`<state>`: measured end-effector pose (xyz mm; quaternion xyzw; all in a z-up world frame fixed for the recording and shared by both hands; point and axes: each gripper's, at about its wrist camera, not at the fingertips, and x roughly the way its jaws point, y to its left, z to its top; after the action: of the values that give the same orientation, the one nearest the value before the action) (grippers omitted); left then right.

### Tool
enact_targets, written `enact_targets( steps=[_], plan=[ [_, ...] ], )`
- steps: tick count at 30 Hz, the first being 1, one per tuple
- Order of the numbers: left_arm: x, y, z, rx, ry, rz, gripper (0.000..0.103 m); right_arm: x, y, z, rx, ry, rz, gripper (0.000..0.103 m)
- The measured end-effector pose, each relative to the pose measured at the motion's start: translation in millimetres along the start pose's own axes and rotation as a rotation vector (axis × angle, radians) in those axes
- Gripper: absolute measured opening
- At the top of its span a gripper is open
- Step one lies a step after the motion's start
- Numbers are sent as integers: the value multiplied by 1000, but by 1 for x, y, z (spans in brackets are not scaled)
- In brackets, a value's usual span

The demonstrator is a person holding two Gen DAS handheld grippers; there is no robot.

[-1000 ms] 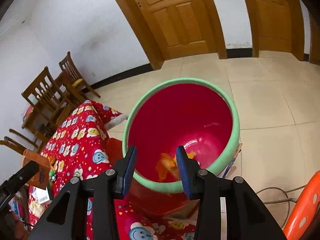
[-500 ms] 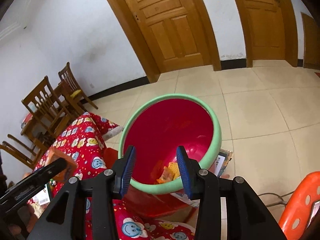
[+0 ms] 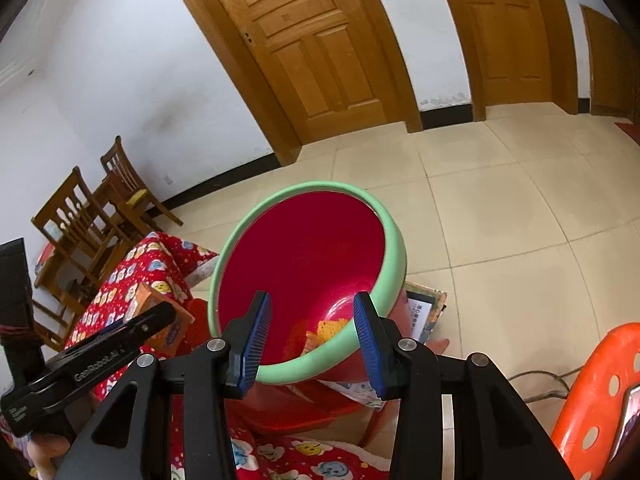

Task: Collect trash
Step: 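Carry the orange box with the left tool to the bucket and release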

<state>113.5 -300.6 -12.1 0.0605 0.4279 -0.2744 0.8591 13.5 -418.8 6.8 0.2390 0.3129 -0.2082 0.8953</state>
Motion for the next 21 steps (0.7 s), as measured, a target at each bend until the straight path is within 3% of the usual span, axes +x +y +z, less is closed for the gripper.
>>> enact_targets(
  steps=[2,6,21],
  plan=[
    [4,-4,1,5,8,-2,59,1,-3,0,6,4,-2,44],
    [9,-7,3,7,12,11,72,3,-9,0,18,12,-4,44],
    [-13,6,-5,-37,5,28,72,-3,-4,-2,12,19,16,44]
  ],
)
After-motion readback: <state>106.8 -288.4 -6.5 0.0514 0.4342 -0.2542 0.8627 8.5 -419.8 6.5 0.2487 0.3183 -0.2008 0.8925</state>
